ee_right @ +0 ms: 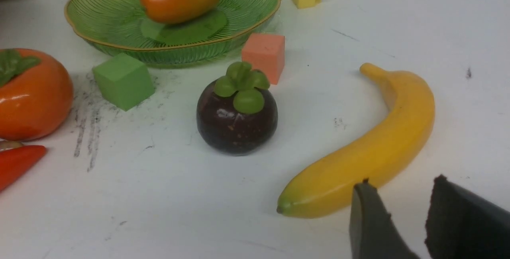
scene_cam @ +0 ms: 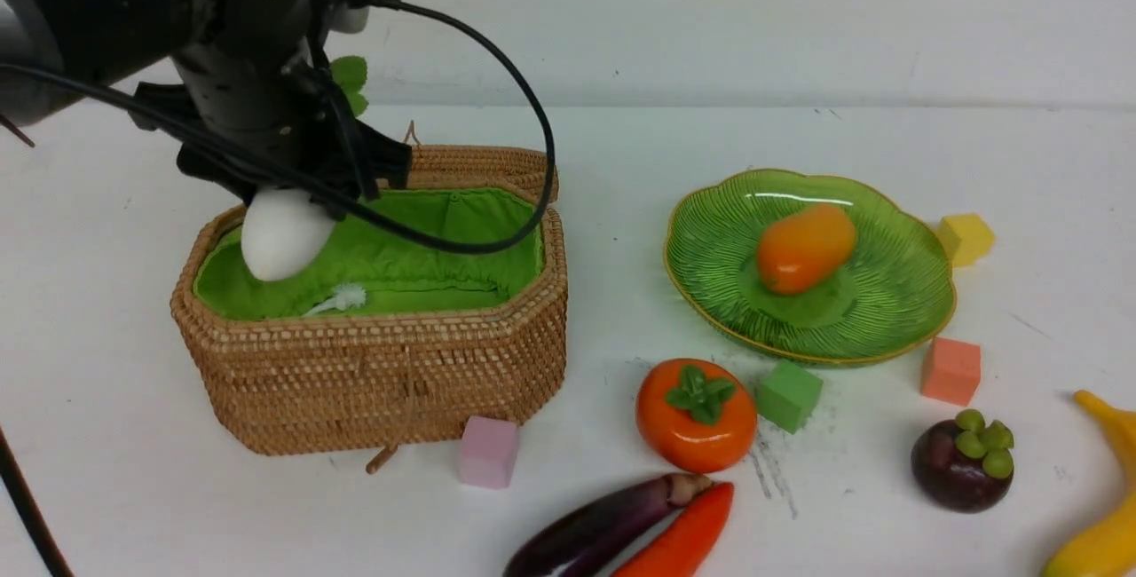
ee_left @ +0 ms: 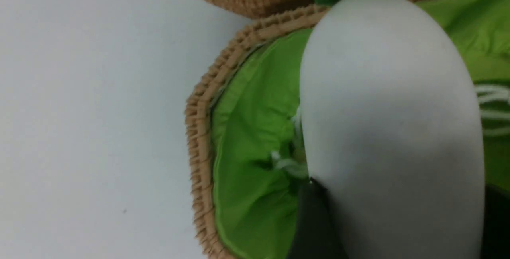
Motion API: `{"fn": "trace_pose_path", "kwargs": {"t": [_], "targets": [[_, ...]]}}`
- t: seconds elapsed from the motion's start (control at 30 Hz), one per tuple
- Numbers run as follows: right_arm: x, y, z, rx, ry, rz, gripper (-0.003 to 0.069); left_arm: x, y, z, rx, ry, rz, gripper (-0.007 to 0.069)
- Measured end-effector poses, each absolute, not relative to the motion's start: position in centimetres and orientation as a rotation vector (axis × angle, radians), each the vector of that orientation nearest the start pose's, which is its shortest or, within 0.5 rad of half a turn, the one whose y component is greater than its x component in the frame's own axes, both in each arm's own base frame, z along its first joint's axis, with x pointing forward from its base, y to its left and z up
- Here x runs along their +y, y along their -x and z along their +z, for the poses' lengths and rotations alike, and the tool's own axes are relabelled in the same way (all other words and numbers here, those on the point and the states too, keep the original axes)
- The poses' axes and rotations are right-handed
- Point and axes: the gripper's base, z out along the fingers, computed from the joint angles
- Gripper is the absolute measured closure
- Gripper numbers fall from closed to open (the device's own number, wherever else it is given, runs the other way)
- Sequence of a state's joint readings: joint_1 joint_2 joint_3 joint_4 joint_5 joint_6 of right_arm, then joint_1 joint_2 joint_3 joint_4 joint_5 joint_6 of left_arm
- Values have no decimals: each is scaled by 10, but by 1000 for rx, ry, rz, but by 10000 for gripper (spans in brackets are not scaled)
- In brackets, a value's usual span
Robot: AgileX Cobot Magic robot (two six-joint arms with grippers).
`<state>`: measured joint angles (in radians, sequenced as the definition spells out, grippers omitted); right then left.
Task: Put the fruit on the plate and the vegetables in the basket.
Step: Take a daikon with your left arm and place it on the basket on the left, then use the left arm to grab a carrot and put it into the left basket
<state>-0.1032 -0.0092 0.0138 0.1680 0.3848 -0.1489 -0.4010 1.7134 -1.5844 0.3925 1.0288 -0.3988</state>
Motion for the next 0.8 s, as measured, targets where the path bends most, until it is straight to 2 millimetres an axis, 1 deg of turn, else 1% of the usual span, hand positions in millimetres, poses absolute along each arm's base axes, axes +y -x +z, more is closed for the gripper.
{"fn": "trace_pose_path", "kwargs": {"t": [0.17,0.23,0.37,0.47,0.63,0.67,0.7,0.73,0.8], "targets": [[0,-52,175,1867,-60,-8,417,-118,-359,335,2495,-106,205,162],[0,-52,175,1867,-60,-8,417,-118,-359,335,2496,-93,201,123],[0,-52,175,1867,-60,-8,417,-119,-358,334,2512,-77,184,-7],[0,-52,175,1867,-60,-8,417,-120,-354,333,2553,-58,149,-43],[0,-52,175,1867,-60,-8,417,-129,-337,340,2643,-77,-47,-31],[0,-52,175,1867,-60,-8,417,-135,-330,343,2678,-120,-157,-15],[0,-52,175,1867,-60,-8,417,-137,-328,343,2683,-141,-167,-13],[0,-52,175,1867,-60,-8,417,-146,-319,344,2716,-226,-264,8],[0,-52,175,1867,-60,-8,417,-159,-307,343,2745,-331,-342,27]]}}
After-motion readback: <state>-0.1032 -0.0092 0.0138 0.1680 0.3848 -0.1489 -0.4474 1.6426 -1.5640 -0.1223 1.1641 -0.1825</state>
